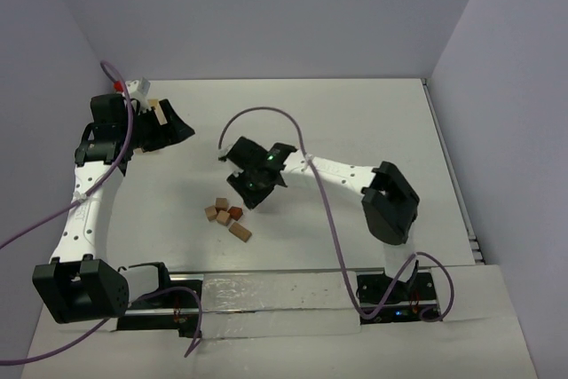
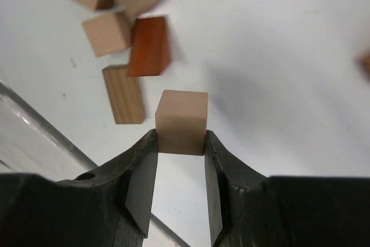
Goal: Build the wood block tower
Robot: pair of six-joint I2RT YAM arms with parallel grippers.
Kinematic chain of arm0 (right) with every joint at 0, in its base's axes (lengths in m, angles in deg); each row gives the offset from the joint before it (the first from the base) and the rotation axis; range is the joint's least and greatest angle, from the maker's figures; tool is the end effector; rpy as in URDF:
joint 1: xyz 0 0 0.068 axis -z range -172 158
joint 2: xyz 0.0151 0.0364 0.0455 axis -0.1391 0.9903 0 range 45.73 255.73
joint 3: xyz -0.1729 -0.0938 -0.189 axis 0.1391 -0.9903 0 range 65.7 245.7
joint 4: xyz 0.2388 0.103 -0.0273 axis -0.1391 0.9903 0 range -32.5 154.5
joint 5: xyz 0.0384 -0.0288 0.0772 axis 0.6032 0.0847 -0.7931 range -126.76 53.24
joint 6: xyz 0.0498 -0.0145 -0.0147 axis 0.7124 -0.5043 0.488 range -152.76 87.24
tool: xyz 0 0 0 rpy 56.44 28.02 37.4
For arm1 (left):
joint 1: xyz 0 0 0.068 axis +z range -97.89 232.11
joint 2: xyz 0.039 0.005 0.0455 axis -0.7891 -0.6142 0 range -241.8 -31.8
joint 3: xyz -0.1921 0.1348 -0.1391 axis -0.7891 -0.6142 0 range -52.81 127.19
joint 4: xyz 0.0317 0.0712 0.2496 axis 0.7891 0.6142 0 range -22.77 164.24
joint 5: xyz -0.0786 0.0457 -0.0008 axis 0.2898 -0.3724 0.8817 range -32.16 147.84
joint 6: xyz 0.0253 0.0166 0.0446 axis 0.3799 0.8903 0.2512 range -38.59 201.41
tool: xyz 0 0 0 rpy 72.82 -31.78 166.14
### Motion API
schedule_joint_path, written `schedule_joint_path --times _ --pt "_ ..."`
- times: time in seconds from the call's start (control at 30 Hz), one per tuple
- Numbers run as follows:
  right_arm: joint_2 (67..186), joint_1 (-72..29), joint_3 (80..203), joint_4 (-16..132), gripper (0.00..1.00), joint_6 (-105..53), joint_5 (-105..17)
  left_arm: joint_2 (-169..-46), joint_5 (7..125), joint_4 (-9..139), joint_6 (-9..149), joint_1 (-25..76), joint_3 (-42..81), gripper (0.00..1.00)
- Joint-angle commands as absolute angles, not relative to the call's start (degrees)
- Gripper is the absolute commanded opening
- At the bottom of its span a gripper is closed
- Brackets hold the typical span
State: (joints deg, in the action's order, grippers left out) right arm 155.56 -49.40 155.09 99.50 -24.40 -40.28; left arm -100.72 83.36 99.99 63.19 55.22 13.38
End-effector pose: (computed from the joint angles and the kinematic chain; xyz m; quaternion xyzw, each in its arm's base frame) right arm 0.2195 0.3473 0.2353 -0.4096 0.8802 0.1543 0.1837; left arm 0.2596 -0.0013 0.3465 -0.0611 0.8707 -0.2534 0.4170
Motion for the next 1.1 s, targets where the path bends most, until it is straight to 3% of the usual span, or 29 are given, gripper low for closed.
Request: schedule_joint_path --times 0.0,0.13,0.33,1.07 --pt "145.0 -42.4 154.4 98.5 0.0 -19.2 -34.1 -100.7 79.4 97.5 61.0 55.4 14.6 0.96" --pt "143.2 -35.7 156.6 99.6 0.0 -15.2 -31.6 -101.7 75.5 98.2 59.7 55.4 15.6 0.99" --pt "149.8 -27.2 168.4 107.1 0.0 -8.8 -29.9 -102.7 74.4 98.4 58.9 55.4 16.4 0.99" --pt "165.6 -26.0 178.6 110.6 0.0 -2.5 -30.7 -102.4 72.2 97.1 57.8 55.4 14.4 0.99"
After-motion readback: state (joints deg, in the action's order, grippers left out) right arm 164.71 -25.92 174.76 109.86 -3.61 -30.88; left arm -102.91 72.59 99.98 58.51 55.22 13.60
